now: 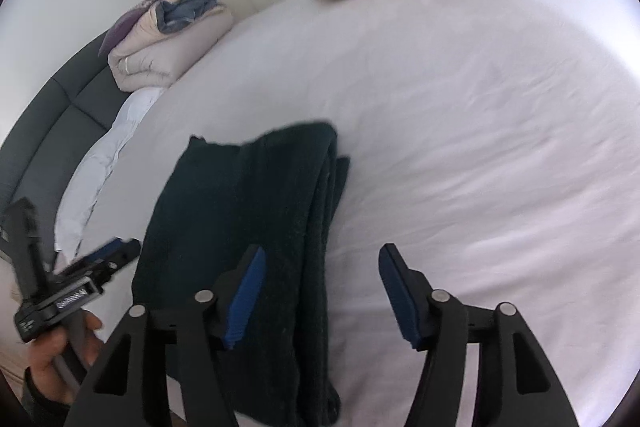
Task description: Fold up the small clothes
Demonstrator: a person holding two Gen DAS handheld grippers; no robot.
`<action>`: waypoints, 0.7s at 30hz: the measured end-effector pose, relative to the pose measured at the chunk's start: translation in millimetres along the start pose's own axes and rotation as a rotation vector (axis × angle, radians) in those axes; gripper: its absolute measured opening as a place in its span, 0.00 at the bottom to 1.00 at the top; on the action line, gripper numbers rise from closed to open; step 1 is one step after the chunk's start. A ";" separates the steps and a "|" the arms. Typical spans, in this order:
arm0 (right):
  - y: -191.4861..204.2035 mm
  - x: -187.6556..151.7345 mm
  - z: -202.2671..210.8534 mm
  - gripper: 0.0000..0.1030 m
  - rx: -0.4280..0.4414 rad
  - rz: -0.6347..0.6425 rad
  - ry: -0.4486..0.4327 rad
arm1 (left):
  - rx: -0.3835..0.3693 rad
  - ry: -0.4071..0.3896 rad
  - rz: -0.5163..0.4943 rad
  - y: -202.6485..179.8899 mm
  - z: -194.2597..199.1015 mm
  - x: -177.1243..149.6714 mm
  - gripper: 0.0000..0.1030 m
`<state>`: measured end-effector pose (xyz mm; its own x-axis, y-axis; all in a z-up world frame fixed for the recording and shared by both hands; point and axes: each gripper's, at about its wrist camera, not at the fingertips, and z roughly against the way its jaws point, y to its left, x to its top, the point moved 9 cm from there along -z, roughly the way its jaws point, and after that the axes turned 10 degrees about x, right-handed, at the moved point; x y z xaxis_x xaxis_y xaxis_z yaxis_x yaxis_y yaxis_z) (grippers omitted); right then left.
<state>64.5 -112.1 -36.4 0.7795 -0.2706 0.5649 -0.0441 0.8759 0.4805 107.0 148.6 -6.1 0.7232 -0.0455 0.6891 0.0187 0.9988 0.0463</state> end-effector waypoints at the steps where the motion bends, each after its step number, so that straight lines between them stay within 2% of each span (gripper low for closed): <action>1: 3.1 -0.2 7.9 0.67 -0.015 0.017 -0.016 | 0.042 -0.052 -0.003 2.8 16.3 2.3 0.88; 2: 7.4 -0.1 17.9 0.69 -0.038 0.036 -0.038 | 0.068 -0.085 -0.006 4.2 26.8 5.4 0.92; 4: 12.2 -1.3 34.9 0.71 -0.068 0.055 -0.067 | 0.137 -0.189 -0.024 9.5 41.0 28.2 0.93; 6: 18.1 -0.9 50.8 0.76 -0.084 0.070 -0.097 | 0.205 -0.311 -0.066 5.0 72.4 37.1 1.00; 7: 22.6 -0.8 58.8 0.79 -0.098 0.075 -0.118 | 0.247 -0.357 -0.081 4.0 87.6 41.0 1.00; 9: 31.7 -0.9 74.2 0.86 -0.114 0.087 -0.167 | 0.290 -0.402 -0.081 6.6 116.5 47.5 1.00; 11: 45.9 0.3 90.9 0.98 -0.140 0.123 -0.224 | 0.289 -0.435 -0.064 8.7 141.7 50.6 1.00; 13: 60.5 5.7 107.1 1.00 -0.166 0.178 -0.281 | 0.237 -0.425 -0.034 10.1 156.7 53.6 1.00; 15: 77.6 10.8 121.0 1.00 -0.167 0.231 -0.321 | 0.241 -0.363 0.004 18.9 169.7 50.7 1.00; 21: 109.7 16.2 142.3 1.00 -0.126 0.257 -0.305 | 0.222 -0.190 0.025 24.3 164.1 41.0 1.00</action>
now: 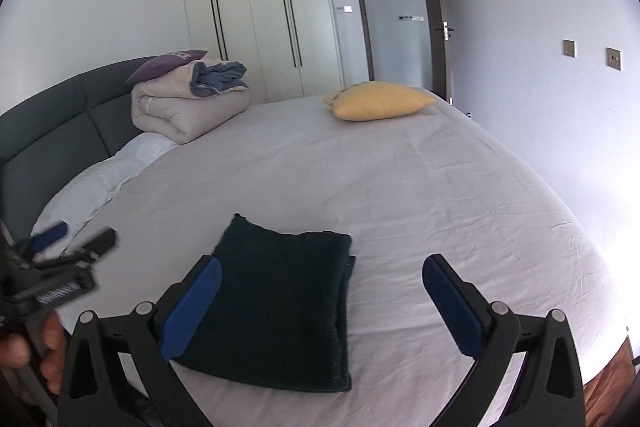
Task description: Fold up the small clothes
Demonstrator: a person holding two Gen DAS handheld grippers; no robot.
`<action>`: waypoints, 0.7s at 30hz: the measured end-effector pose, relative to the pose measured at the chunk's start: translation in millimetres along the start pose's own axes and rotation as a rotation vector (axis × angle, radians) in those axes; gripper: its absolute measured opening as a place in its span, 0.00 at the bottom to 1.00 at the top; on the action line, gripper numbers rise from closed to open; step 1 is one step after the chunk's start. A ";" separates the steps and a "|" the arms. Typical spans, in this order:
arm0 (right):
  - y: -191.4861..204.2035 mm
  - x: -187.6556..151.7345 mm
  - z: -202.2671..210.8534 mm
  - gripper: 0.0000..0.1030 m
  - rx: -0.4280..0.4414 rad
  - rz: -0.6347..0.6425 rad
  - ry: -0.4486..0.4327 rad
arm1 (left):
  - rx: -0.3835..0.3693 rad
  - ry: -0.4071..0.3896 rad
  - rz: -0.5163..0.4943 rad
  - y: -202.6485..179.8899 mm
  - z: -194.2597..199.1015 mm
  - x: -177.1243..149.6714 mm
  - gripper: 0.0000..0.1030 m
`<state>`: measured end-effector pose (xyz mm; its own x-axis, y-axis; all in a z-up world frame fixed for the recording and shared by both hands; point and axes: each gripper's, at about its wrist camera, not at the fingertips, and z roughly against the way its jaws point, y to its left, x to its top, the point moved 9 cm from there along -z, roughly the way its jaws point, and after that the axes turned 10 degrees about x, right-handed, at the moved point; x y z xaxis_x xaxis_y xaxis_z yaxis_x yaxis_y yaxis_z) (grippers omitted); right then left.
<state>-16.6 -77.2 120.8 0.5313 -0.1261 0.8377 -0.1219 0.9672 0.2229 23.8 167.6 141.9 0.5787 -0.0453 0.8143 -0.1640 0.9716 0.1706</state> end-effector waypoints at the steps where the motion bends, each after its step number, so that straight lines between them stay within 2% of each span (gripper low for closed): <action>1: 3.8 0.2 1.7 1.00 0.005 0.001 0.020 | -0.010 0.019 0.008 -1.0 -3.8 -4.1 1.00; 5: 8.1 -8.6 -3.1 1.00 -0.065 0.029 0.105 | -0.059 0.081 0.019 -16.8 -33.2 -24.0 1.00; 9: 5.9 -31.9 -20.2 1.00 -0.083 -0.006 0.144 | -0.108 0.115 -0.024 -38.7 -59.9 -49.2 1.00; 11: 3.7 -42.3 -27.5 1.00 -0.087 -0.023 0.157 | -0.134 0.163 -0.035 -50.6 -82.6 -64.4 1.00; 14: 1.3 -56.8 -39.2 1.00 -0.110 -0.011 0.182 | -0.136 0.229 -0.043 -58.8 -99.2 -85.2 1.00; 21: -6.4 -86.0 -59.9 1.00 -0.134 -0.014 0.244 | -0.093 0.250 -0.060 -65.2 -118.3 -105.4 1.00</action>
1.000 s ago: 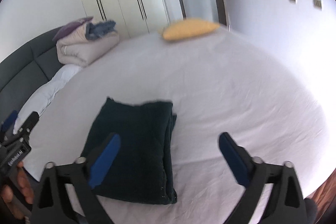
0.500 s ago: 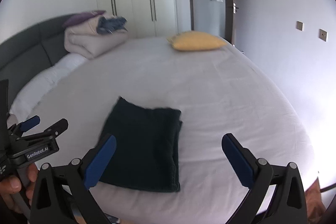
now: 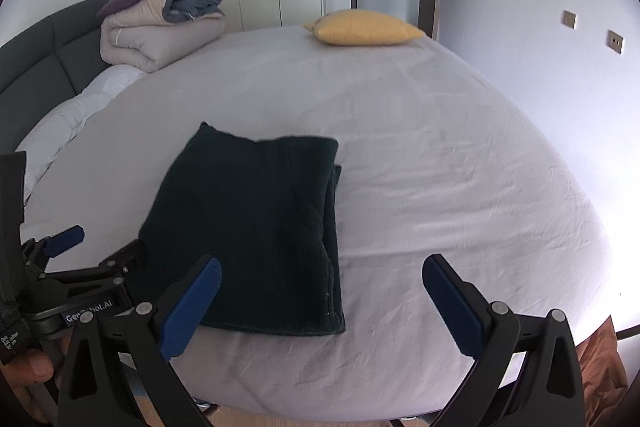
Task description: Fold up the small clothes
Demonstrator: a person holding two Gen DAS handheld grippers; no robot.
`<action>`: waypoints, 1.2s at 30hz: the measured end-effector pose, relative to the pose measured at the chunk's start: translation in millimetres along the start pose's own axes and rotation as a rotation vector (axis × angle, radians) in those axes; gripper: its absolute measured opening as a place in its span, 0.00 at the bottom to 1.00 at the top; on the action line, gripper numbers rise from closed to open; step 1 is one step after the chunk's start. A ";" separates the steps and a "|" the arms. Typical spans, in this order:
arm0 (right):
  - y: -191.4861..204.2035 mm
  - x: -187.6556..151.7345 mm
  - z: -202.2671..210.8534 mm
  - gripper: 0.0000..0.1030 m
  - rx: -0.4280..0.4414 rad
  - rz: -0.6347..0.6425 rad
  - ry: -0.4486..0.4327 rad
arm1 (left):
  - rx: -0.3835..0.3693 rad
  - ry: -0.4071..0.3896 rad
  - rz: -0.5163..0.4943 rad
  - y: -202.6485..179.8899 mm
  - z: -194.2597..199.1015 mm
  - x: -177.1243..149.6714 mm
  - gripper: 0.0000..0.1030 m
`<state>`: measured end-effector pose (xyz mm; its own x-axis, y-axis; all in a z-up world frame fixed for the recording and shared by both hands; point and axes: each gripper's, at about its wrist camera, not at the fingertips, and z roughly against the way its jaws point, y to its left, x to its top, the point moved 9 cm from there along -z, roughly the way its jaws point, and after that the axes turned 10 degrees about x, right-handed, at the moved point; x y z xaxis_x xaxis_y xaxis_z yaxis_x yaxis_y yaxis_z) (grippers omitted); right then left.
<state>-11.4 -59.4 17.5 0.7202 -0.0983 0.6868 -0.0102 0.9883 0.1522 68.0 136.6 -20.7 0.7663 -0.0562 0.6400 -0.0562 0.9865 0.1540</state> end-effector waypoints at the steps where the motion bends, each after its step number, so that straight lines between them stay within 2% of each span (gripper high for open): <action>1: -0.3 -1.8 -2.1 1.00 -0.005 -0.001 0.002 | 0.000 0.002 0.004 0.4 -1.2 -0.3 1.00; 11: -13.3 -12.1 -12.8 1.00 -0.040 -0.015 0.037 | -0.019 0.000 0.019 -2.4 2.4 -3.2 1.00; 36: -15.5 -20.8 -20.2 1.00 -0.031 -0.024 0.076 | -0.041 0.002 0.035 -12.2 7.6 -8.1 1.00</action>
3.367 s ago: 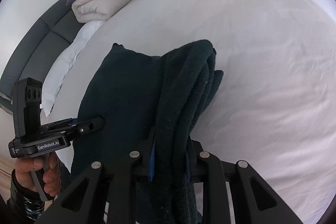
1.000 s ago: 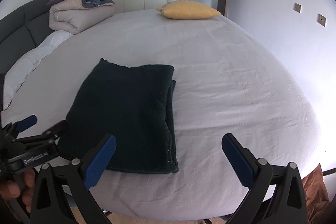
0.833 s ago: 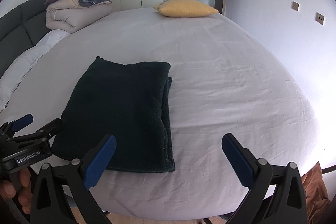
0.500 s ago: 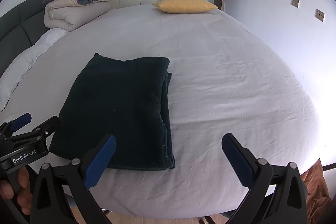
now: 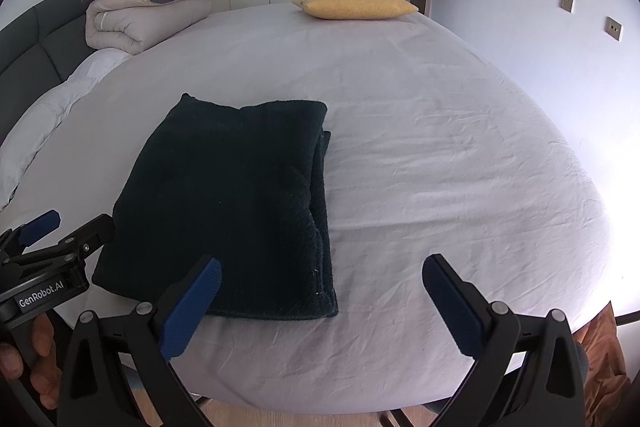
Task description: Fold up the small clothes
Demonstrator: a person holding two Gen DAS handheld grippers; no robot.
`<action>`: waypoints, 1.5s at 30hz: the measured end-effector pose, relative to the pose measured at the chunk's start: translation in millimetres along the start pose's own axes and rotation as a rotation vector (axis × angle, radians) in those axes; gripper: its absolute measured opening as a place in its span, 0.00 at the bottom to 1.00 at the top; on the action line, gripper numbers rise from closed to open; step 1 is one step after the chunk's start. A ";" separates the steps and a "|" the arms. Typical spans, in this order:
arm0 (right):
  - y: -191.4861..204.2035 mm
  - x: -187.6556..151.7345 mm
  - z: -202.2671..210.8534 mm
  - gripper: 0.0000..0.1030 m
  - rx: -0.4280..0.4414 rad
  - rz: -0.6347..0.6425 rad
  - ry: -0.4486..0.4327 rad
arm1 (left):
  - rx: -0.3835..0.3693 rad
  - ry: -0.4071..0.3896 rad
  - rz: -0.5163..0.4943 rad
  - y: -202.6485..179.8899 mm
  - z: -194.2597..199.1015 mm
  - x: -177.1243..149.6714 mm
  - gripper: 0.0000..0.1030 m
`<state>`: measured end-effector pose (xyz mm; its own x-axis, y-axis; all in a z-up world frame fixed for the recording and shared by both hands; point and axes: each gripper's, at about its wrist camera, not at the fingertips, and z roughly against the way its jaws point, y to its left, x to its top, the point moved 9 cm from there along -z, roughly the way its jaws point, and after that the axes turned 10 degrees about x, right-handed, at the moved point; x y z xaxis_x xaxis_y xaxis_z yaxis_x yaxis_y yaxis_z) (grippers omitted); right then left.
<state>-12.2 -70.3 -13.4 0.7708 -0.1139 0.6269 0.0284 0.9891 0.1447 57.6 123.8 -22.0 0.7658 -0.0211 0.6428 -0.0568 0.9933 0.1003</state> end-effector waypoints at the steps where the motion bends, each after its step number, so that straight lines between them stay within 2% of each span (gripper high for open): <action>1: 0.2 -0.3 -0.4 1.00 0.001 0.000 0.002 | 0.000 0.000 0.000 -0.1 -0.2 -0.1 1.00; 22: -6.0 -7.0 -13.2 1.00 -0.009 -0.021 0.053 | 0.003 0.006 0.016 4.2 0.6 -1.5 1.00; 31: -14.0 -4.7 -14.3 1.00 -0.067 -0.017 0.041 | 0.004 0.012 0.017 5.8 -3.0 -1.0 1.00; 45: -16.8 -2.6 -14.9 1.00 -0.063 -0.026 0.036 | 0.003 0.016 0.016 6.5 -4.7 -2.6 1.00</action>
<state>-5.2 -85.2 -28.9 0.7914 -0.1376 0.5956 0.0879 0.9898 0.1119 58.3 130.8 -26.6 0.7746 -0.0034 0.6324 -0.0708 0.9932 0.0921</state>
